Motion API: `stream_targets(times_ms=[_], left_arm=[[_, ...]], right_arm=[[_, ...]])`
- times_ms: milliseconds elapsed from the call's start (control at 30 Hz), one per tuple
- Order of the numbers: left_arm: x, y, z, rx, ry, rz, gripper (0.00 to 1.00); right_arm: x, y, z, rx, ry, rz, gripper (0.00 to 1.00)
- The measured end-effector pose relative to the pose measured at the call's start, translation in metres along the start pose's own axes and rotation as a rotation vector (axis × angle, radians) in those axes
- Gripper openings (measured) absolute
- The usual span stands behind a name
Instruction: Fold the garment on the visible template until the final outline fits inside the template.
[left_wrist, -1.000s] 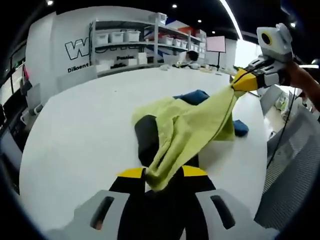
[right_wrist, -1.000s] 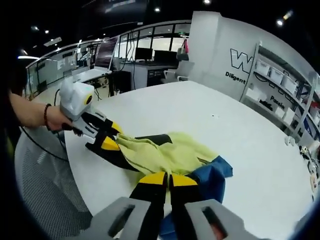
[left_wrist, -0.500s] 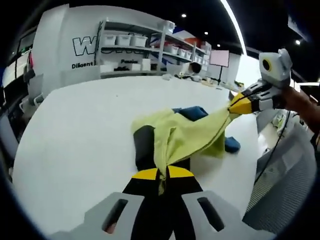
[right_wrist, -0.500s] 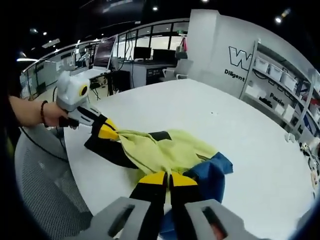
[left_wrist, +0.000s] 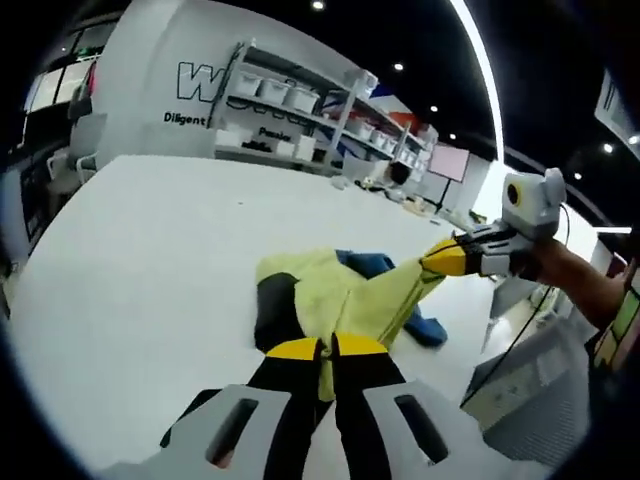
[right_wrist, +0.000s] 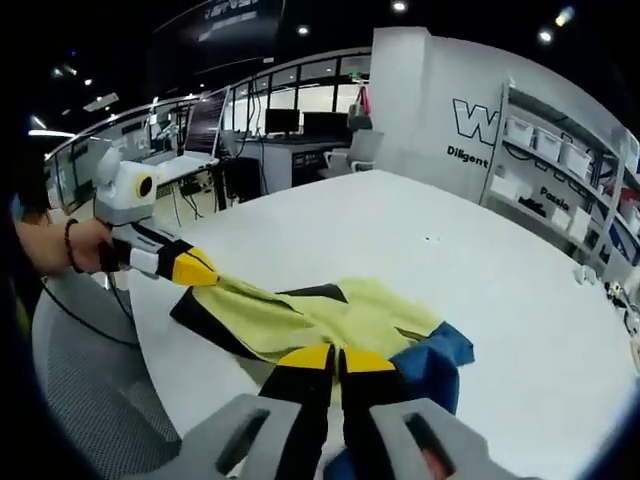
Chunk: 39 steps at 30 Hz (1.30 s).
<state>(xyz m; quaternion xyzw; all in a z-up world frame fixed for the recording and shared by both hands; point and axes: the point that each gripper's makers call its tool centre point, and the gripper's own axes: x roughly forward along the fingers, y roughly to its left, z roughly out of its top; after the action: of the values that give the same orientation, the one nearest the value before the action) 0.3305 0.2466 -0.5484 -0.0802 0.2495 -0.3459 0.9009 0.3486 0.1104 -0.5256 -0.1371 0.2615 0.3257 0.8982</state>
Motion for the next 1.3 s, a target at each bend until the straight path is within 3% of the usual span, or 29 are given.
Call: stream_targets(times_ms=[100,300,433,567,733,1300], left_arm=[[-0.001,-0.001,-0.009,0.030,0.041,0.010,0.00],[-0.015,0.002,0.001,0.031,0.025,0.062,0.00],[-0.017,0.008,-0.004,0.038,0.045,0.085,0.00],[-0.017,0.015,-0.019,0.058,0.109,0.108,0.00],[-0.013,0.014,-0.029,0.087,0.144,0.112,0.00],[-0.009,0.022,-0.040,0.102,0.179,0.132,0.00]], right_arm=[[0.006,0.004,0.004,-0.007,-0.003,0.011,0.00],[0.021,0.021,0.016,-0.002,-0.031,0.082,0.00],[0.032,0.034,0.020,0.001,-0.038,0.123,0.00],[0.047,0.047,0.018,0.004,-0.023,0.164,0.00],[0.065,0.057,0.011,0.016,0.000,0.197,0.00],[0.095,0.072,-0.008,0.015,0.071,0.243,0.00]])
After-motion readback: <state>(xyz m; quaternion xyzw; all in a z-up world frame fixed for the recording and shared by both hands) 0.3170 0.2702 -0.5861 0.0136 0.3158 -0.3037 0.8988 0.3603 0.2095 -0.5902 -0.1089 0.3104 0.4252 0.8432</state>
